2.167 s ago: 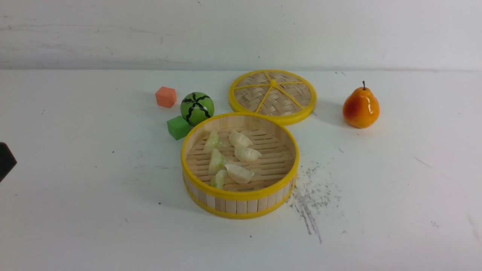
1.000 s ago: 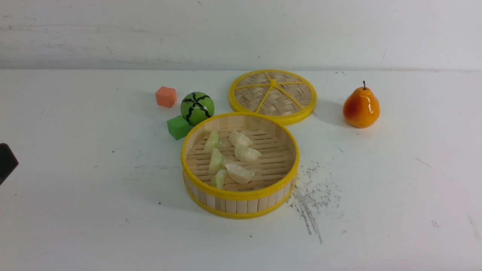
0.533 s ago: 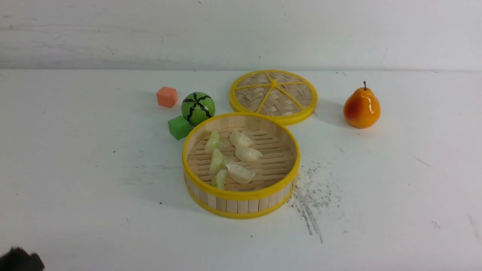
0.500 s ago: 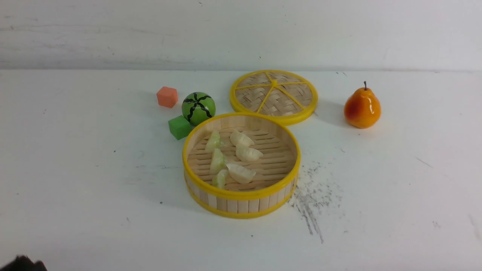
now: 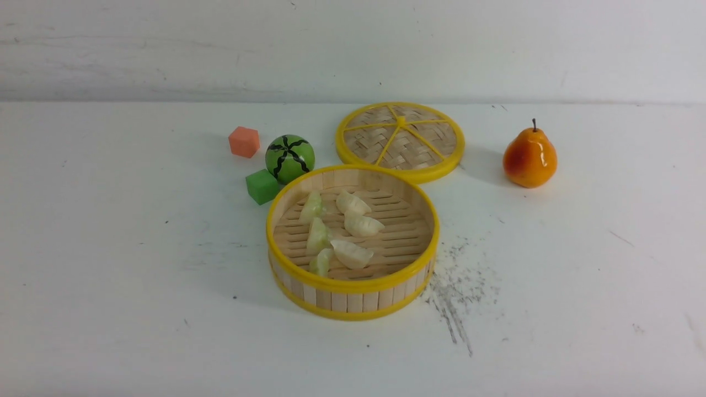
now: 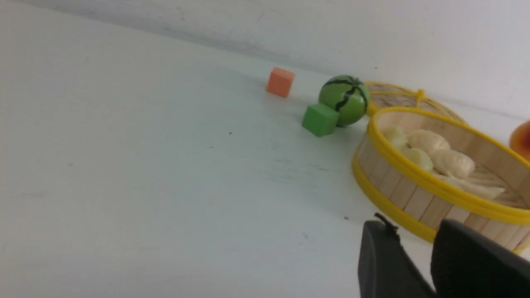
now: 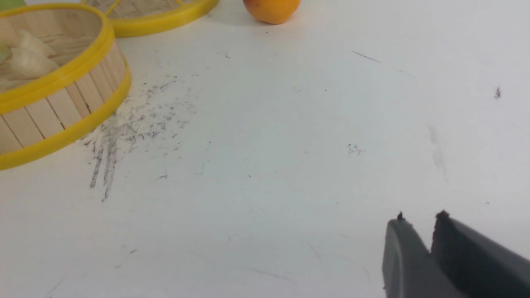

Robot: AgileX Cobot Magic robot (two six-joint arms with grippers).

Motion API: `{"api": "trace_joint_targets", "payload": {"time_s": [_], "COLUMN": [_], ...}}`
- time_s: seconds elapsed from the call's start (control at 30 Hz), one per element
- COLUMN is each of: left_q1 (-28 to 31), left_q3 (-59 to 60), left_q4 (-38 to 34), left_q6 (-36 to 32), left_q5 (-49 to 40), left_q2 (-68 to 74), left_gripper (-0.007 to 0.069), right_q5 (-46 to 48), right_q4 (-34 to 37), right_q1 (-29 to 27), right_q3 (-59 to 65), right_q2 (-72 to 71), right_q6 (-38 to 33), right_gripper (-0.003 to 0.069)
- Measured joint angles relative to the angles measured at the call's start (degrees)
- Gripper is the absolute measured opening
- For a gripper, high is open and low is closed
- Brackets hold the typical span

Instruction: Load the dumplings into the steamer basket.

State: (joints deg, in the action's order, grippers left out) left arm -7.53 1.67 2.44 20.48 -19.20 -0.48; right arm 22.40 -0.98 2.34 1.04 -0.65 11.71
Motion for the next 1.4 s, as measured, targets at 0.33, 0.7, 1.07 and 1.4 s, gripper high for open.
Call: {"api": "trace_joint_targets", "payload": {"time_s": [0.33, 0.7, 1.07, 1.4], "left_q1": [0.00, 0.02, 0.02, 0.02], "left_q3": [0.01, 0.01, 0.01, 0.01], "left_q4": [-4.60, -6.29, -6.29, -6.30], "left_q6": [-12.23, -13.36, -13.36, -13.36], "left_q5": [-2.60, -2.65, -2.65, -2.65], "left_q2": [0.00, 0.00, 0.00, 0.00], "left_gripper": [0.0088, -0.0013, -0.0013, -0.0013], "right_q5": [0.00, 0.00, 0.00, 0.00], "right_q4": [0.00, 0.00, 0.00, 0.00], "right_q1": [0.00, 0.00, 0.00, 0.00], "right_q3": [0.00, 0.00, 0.00, 0.00], "right_q2": [0.00, 0.00, 0.00, 0.00], "right_q6": [0.00, 0.00, 0.00, 0.00], "right_gripper": [0.0120, 0.0129, 0.0143, 0.0146]}}
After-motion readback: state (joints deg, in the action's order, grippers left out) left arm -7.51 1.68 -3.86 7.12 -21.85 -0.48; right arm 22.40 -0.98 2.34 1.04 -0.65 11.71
